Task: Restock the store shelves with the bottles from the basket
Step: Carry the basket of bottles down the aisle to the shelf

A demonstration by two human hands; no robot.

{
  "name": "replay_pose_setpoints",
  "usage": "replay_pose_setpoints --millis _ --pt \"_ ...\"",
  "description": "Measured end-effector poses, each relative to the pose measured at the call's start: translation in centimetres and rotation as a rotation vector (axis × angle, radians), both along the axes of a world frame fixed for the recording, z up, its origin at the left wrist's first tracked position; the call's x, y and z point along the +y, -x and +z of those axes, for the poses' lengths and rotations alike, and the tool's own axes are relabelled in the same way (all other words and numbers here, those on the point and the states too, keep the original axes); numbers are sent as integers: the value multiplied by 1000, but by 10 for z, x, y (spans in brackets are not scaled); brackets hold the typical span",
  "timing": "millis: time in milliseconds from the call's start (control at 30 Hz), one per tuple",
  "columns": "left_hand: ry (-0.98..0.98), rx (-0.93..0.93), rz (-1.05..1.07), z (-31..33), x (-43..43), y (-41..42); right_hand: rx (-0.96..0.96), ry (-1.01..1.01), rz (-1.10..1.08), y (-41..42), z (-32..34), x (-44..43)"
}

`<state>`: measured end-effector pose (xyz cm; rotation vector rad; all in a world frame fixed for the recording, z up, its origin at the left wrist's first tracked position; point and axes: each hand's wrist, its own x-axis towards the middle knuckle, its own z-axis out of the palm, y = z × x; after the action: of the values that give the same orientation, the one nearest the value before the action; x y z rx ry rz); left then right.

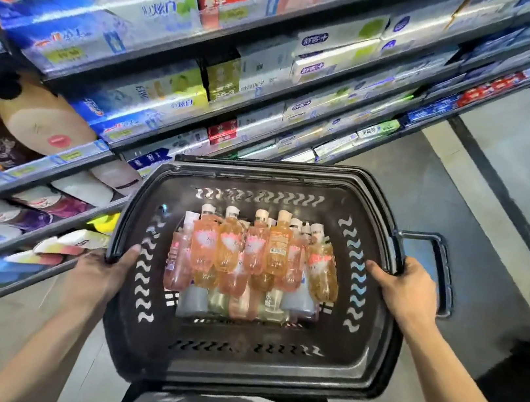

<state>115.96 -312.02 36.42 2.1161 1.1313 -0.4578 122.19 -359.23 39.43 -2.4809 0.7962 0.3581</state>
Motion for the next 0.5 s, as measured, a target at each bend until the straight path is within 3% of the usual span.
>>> replay_pose_setpoints --millis 167,500 --pt "28 9 142 -41 1 -4 41 -44 101 -57 -46 7" --pt "-24 114 220 -130 -4 -18 137 -93 266 -142 -153 28"
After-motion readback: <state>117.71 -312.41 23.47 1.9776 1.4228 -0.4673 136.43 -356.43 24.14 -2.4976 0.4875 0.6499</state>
